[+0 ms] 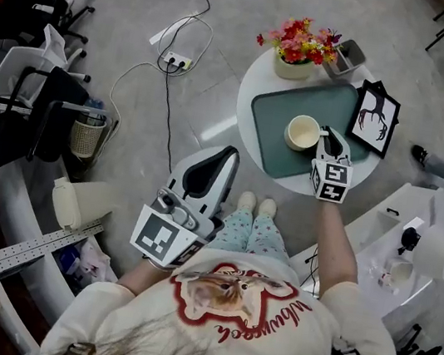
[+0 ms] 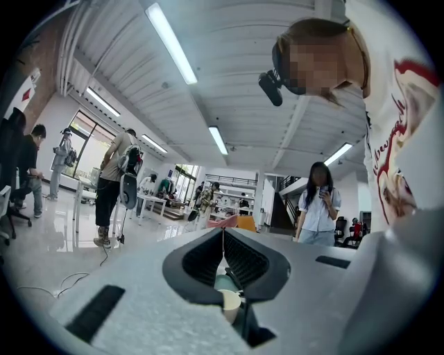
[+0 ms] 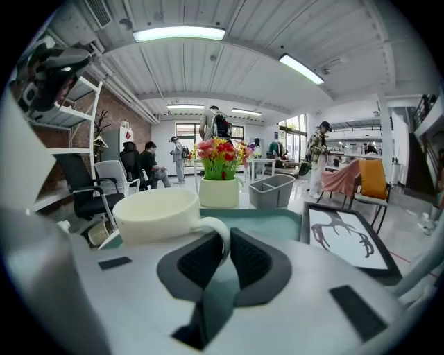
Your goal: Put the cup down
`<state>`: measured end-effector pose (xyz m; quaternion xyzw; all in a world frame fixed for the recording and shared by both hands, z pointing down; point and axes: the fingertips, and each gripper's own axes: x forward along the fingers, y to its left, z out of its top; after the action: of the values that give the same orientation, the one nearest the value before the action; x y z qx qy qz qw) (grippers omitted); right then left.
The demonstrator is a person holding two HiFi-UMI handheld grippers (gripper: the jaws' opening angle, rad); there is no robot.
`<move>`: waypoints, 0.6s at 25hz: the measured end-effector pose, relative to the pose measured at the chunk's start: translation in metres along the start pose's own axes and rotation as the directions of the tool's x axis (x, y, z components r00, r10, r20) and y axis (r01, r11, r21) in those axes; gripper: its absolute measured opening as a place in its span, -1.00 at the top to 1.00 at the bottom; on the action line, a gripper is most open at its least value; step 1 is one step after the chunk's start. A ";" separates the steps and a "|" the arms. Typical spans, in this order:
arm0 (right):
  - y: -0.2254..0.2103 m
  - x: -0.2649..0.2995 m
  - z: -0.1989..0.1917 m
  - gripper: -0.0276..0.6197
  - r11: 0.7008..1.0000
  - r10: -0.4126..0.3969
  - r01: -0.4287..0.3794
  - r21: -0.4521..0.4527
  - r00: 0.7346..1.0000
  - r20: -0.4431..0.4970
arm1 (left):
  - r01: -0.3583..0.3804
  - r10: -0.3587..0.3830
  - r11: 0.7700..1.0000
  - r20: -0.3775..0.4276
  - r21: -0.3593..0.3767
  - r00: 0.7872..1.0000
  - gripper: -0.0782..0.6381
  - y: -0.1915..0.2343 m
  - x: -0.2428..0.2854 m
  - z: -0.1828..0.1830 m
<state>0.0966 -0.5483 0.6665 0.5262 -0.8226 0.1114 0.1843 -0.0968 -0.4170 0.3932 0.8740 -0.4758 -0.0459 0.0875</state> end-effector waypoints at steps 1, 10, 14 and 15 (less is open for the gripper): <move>0.000 0.000 0.000 0.76 1.000 0.006 -0.006 0.005 1.000 -0.005 | 0.004 -0.004 1.000 0.017 0.001 1.000 0.73 -0.001 0.000 0.003; 0.005 -0.006 0.000 0.76 0.998 0.062 -0.062 0.007 0.998 -0.021 | 0.012 -0.012 1.000 0.000 -0.006 1.000 0.73 -0.003 -0.003 0.000; 0.007 -0.011 0.000 0.76 0.997 0.069 -0.070 -0.032 0.997 -0.035 | 0.021 -0.021 1.000 0.004 -0.006 1.000 0.73 -0.005 -0.004 0.001; 0.007 -0.013 0.000 0.76 0.997 0.069 -0.070 -0.030 0.997 -0.036 | 0.022 -0.022 1.000 0.005 -0.009 1.000 0.73 -0.006 -0.004 0.001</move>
<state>0.0950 -0.5348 0.6613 0.4924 -0.8386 0.1140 0.2030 -0.0944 -0.4112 0.3911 0.8788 -0.4660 -0.0511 0.0896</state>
